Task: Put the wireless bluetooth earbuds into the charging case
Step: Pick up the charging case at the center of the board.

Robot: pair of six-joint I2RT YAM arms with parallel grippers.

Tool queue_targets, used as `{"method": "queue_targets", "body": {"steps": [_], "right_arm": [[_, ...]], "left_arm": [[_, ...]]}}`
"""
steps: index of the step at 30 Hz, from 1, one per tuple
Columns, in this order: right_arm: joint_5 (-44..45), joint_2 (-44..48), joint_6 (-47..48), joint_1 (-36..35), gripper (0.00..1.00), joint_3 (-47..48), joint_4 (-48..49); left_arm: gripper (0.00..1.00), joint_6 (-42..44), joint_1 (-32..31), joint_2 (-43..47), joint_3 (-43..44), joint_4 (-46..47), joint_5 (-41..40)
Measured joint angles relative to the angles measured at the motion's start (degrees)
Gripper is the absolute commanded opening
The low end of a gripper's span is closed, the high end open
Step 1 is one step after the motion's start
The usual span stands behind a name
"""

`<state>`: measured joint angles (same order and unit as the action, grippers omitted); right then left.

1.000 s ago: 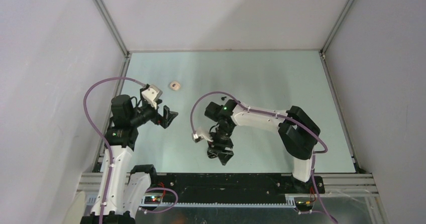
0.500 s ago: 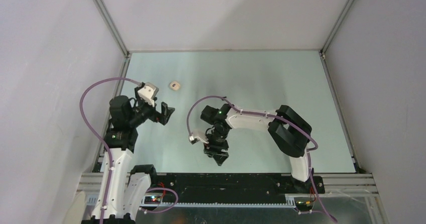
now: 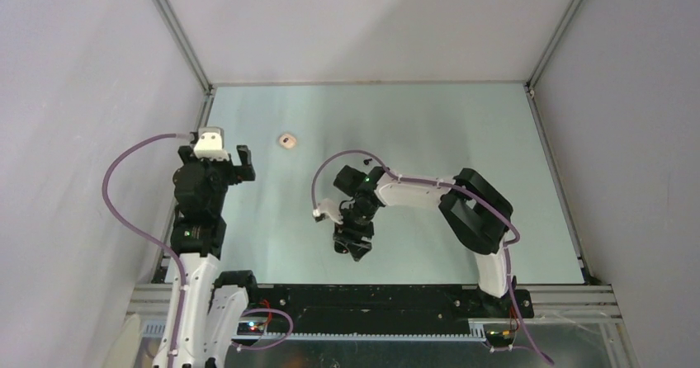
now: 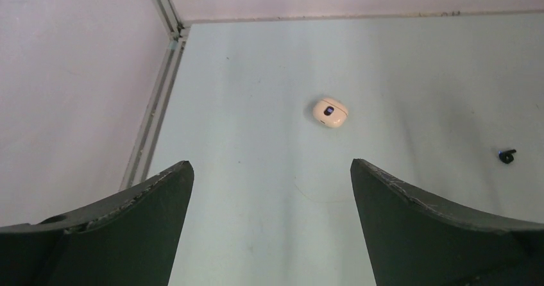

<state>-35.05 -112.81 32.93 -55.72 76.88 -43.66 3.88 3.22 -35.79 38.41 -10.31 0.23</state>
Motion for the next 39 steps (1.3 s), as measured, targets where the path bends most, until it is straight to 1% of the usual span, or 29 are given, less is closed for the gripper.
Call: {"method": "queue_targets", "body": {"steps": [5, 9, 11, 12, 14, 16, 21, 30, 35, 39], "right_arm": [[-0.9, 0.13, -2.71, 4.04, 0.66, -0.46, 3.19], [-2.36, 0.13, -4.55, 5.44, 0.71, -0.5, 5.07], [-2.56, 0.13, -5.09, 5.01, 0.79, -0.52, 5.79], [-2.56, 0.13, -5.4, 4.74, 0.87, -0.52, 6.05], [-2.54, 0.13, -5.88, 4.28, 0.98, -0.57, 6.56], [-2.75, 0.22, -6.08, 3.93, 0.99, -0.57, 6.99], [-1.95, 0.72, -5.95, 2.62, 0.99, -1.38, 9.57], [4.81, 3.52, -3.5, -1.86, 0.99, -5.55, 15.72], [7.65, 3.87, -3.08, -3.3, 0.91, -6.75, 19.02], [10.47, 3.87, -2.89, -4.5, 0.91, -7.04, 20.59]], "left_arm": [[0.99, 0.13, 0.0, -1.42, -0.46, -0.07, 2.95], [1.0, 0.2, 0.0, -0.76, -1.18, -0.13, 4.5], [0.99, 0.24, 0.0, -0.5, -1.18, -0.07, 5.11], [0.99, 0.28, 0.0, -0.37, -1.18, -0.09, 5.29], [0.99, 0.55, 0.0, -0.26, -1.18, -0.07, 5.81], [0.99, 0.63, 0.0, -0.28, -1.18, -0.07, 6.08], [0.99, 0.66, 0.0, -0.46, -1.18, -0.09, 6.6], [0.99, 0.68, 0.0, -0.57, -1.18, -0.11, 7.58], [0.99, 0.7, 0.0, -0.59, -1.18, -0.11, 7.72], [1.0, 0.7, 0.0, -0.59, -1.18, -0.11, 7.72]]}}
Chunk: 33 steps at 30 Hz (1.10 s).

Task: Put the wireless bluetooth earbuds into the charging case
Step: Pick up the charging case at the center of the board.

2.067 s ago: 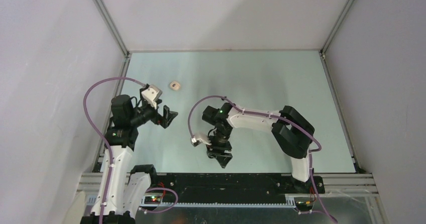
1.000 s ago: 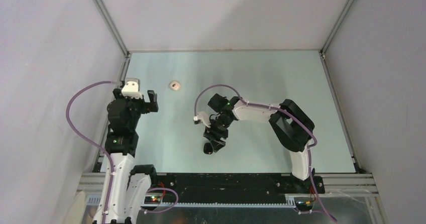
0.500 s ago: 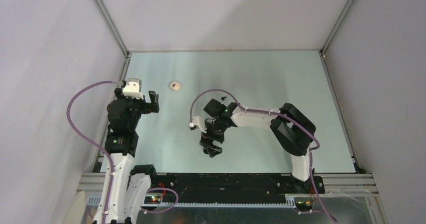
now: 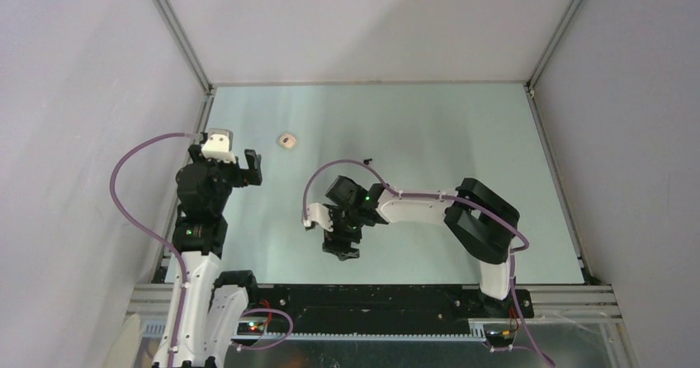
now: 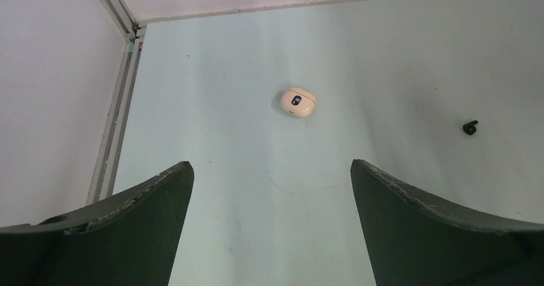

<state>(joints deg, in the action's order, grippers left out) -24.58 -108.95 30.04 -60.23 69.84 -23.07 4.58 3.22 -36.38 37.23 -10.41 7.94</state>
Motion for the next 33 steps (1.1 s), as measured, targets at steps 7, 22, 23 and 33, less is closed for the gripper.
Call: {"method": "queue_targets", "body": {"steps": [7, 22, 23, 33], "right_arm": [[4.42, 0.66, 0.92, -1.49, 0.98, -1.18, 1.64], [8.09, 1.18, 1.64, 0.35, 0.89, -1.9, 1.73], [8.2, 1.18, 1.62, 0.35, 0.87, -1.9, 1.75], [8.04, 1.18, 2.12, 0.42, 0.67, -1.92, 1.57]], "left_arm": [[0.99, 0.0, 0.0, 0.0, 0.0, 0.0, 0.28], [0.99, 0.02, 0.0, -0.37, -0.02, 0.02, 0.42], [0.99, 0.02, 0.0, -0.37, -0.02, 0.02, 0.42], [0.99, 0.42, 0.0, -0.76, -0.02, 0.02, 1.31]]}}
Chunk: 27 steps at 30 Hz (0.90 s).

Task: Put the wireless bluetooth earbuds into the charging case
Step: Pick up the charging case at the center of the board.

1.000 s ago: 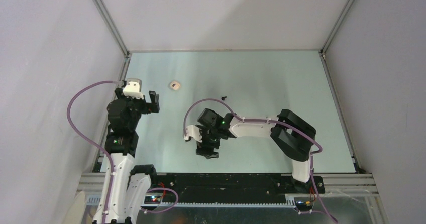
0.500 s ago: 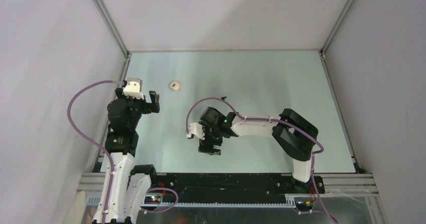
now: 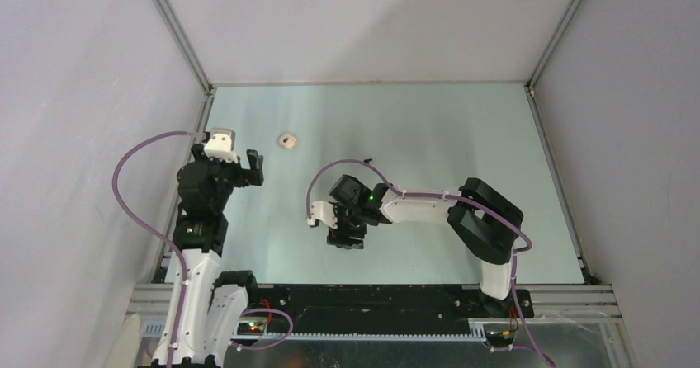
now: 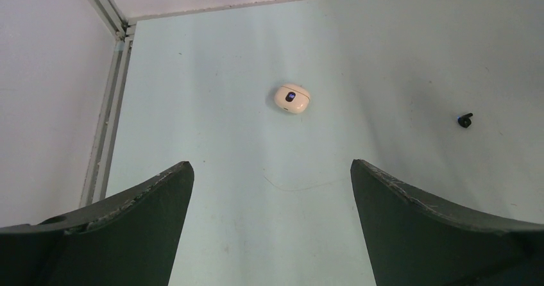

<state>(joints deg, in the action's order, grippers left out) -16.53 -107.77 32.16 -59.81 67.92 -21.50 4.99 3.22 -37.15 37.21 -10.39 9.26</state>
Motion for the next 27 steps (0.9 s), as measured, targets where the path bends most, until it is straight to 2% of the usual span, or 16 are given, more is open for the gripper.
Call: {"method": "queue_targets", "body": {"steps": [6, 9, 12, 16, 20, 27], "right_arm": [[-0.9, 0.33, 1.38, 0.0, 0.6, -0.42, -0.07], [-1.25, 1.07, 2.27, 0.0, 0.61, -1.2, -0.42], [-1.68, 1.88, 3.04, 0.04, 0.75, -1.86, -1.49], [-1.88, 3.06, 5.03, 0.28, 0.88, -2.73, -3.15], [-1.86, 3.76, 6.45, 0.7, 0.94, -3.21, -3.5], [-0.68, 3.65, 6.21, 0.52, 0.96, -3.3, -1.42]], "left_arm": [[0.99, 0.02, 0.0, -0.74, 0.0, -0.04, 0.9], [0.99, 0.09, 0.0, -0.74, 0.0, -0.04, 1.53], [0.99, 0.15, 0.0, -0.96, 0.0, -0.07, 2.21], [0.99, 0.52, 0.0, -2.01, 0.0, -0.46, 3.58], [0.99, 0.63, 0.0, -2.95, 0.0, -1.03, 4.52], [0.99, 1.03, 0.0, -3.04, 0.0, -1.51, 4.9]]}}
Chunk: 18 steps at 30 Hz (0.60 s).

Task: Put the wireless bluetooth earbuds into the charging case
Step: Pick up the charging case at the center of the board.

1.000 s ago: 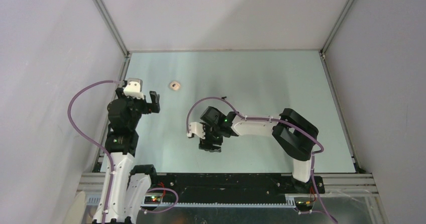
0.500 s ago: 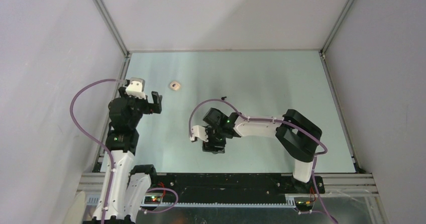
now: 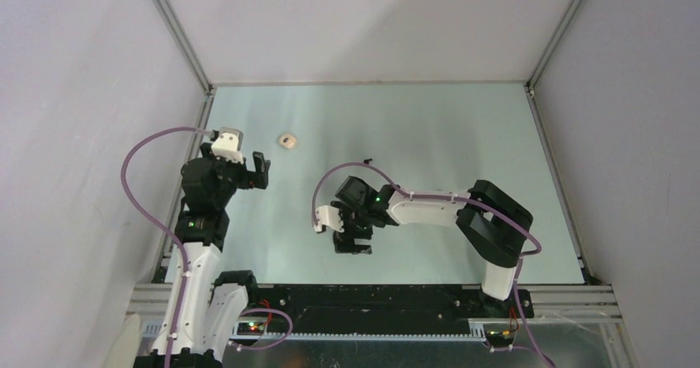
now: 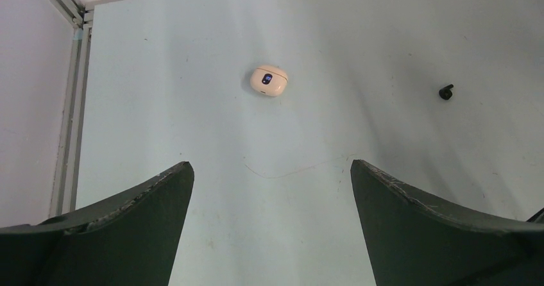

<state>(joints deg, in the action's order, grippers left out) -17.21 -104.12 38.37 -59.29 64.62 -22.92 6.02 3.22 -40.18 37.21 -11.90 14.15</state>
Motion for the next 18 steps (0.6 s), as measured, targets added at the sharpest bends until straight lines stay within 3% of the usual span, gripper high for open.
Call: {"method": "queue_targets", "body": {"steps": [13, 18], "right_arm": [[-0.5, -1.09, -0.22, -1.42, 0.87, 0.0, 3.89], [-0.85, -1.29, -0.24, -1.97, 0.74, 0.0, 4.66]], "left_arm": [[0.99, 0.07, 0.0, -0.02, 0.0, -0.26, 0.11], [0.99, 0.07, 0.0, -0.02, 0.0, -0.24, 0.22]]}}
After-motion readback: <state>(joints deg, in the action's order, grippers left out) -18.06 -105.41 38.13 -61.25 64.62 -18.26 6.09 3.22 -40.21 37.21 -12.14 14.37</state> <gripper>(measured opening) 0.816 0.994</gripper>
